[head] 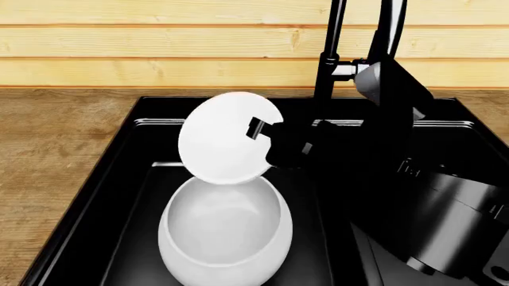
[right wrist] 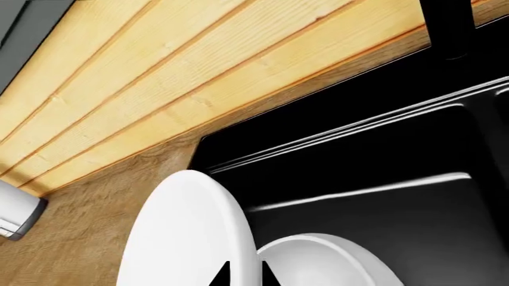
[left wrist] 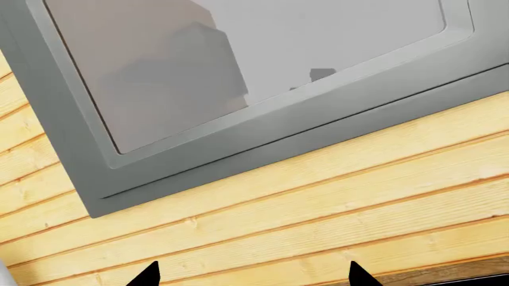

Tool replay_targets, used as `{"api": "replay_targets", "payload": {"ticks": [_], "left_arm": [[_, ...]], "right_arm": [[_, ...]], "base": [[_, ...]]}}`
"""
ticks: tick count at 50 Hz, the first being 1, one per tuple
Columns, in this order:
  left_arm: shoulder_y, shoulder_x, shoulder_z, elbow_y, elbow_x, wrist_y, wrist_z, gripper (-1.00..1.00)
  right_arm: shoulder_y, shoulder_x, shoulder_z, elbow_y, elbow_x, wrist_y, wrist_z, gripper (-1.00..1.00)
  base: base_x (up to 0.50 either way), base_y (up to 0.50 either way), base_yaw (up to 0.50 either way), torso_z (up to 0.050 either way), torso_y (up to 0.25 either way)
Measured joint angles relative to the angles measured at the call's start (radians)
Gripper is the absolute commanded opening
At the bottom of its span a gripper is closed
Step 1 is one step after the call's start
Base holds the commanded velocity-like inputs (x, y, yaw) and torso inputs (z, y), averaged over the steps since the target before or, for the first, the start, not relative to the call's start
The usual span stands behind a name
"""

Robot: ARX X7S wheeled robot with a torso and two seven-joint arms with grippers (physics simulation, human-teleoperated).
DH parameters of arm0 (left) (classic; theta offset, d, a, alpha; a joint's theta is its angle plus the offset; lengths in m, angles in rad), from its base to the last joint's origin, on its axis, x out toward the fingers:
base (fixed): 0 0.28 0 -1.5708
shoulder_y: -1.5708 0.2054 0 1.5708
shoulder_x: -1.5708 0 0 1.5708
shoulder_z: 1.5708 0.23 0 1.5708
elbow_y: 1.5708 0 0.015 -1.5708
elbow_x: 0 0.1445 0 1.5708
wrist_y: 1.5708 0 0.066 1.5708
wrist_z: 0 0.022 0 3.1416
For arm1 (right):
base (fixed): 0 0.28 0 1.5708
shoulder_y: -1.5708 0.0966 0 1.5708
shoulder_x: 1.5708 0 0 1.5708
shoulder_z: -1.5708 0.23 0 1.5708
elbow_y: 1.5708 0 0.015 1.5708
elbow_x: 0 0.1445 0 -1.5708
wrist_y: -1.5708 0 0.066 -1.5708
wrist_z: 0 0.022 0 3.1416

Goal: Stack the bowls in the sink.

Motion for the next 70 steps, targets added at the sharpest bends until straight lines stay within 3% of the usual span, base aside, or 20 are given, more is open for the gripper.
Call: {"api": "replay_targets", "payload": {"ticks": [50,70], "left_arm": [[-0.003,-0.007,0.004,0.005,-0.01,0.004,-0.003,1.0],[0.007,-0.009,-0.001,0.009,-0.002,0.006,0.006,1.0]], "right_arm": [[-0.005,-0.054,-0.096,0.01,-0.043,0.052,0.046,-1.0],[-0.072,-0.065,-0.143,0.054,-0.094,0.055,-0.005,-1.0]], "base": [[0.0,0.0,0.0,0.0,0.0],[0.0,0.0,0.0,0.0,0.0]]}}
